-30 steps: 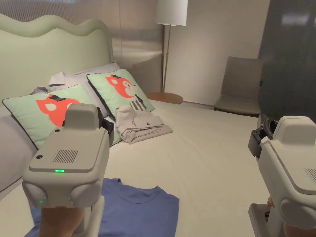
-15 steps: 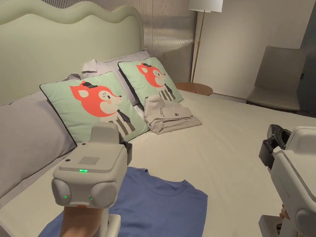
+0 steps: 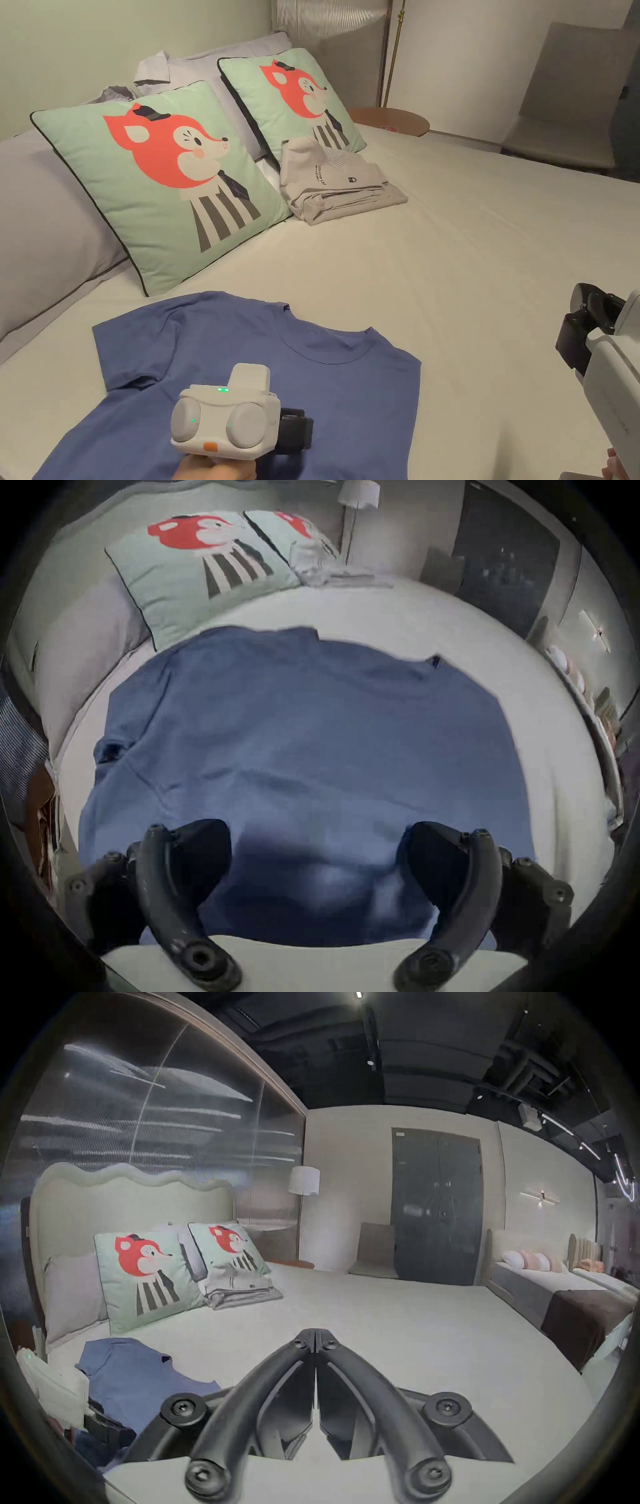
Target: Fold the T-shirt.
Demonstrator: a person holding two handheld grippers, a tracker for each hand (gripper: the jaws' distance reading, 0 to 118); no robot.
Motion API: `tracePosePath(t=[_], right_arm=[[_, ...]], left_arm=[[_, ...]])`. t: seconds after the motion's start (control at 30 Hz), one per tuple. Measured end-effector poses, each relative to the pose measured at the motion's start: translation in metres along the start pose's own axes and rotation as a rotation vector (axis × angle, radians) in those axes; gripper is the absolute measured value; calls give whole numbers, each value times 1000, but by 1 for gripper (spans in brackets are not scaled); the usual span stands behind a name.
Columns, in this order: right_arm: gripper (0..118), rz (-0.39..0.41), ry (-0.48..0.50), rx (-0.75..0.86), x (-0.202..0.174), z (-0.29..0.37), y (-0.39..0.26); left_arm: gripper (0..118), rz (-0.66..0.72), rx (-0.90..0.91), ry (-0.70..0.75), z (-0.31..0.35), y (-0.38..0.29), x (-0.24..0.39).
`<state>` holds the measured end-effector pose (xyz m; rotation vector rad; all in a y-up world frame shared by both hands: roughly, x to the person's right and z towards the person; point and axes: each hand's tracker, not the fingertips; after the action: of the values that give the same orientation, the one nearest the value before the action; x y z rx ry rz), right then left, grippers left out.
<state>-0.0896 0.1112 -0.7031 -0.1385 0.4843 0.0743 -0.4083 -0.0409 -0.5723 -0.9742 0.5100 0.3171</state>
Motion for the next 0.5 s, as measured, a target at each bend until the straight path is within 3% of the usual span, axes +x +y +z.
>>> tracePosePath(t=[0.07, 0.13, 0.17, 0.2, 0.27, 0.33, 0.5], right_arm=[[0, 0, -5, -9, 1, -2, -2], [0, 3, -8, -18, 1, -3, -5], [0, 3, -9, -22, 2, -3, -6], [0, 3, -10, -25, 2, -4, -7], [0, -3, -11, -28, 4, -1, -7], [0, -8, -14, -22, 7, 4, -5], [0, -5, -40, 15, 21, 25, 7]], left_arm=[[92, -13, -31, 16, -7, -2, 3], [91, -5, -23, 21, -8, 0, 4], [81, -7, -26, 22, -5, 2, 5], [64, -15, -27, 17, -3, 4, 4], [1, -33, 31, 10, 4, 8, 4], [0, -26, 77, 55, 15, 13, 5], [0, -36, 235, -6, 71, 27, 19]])
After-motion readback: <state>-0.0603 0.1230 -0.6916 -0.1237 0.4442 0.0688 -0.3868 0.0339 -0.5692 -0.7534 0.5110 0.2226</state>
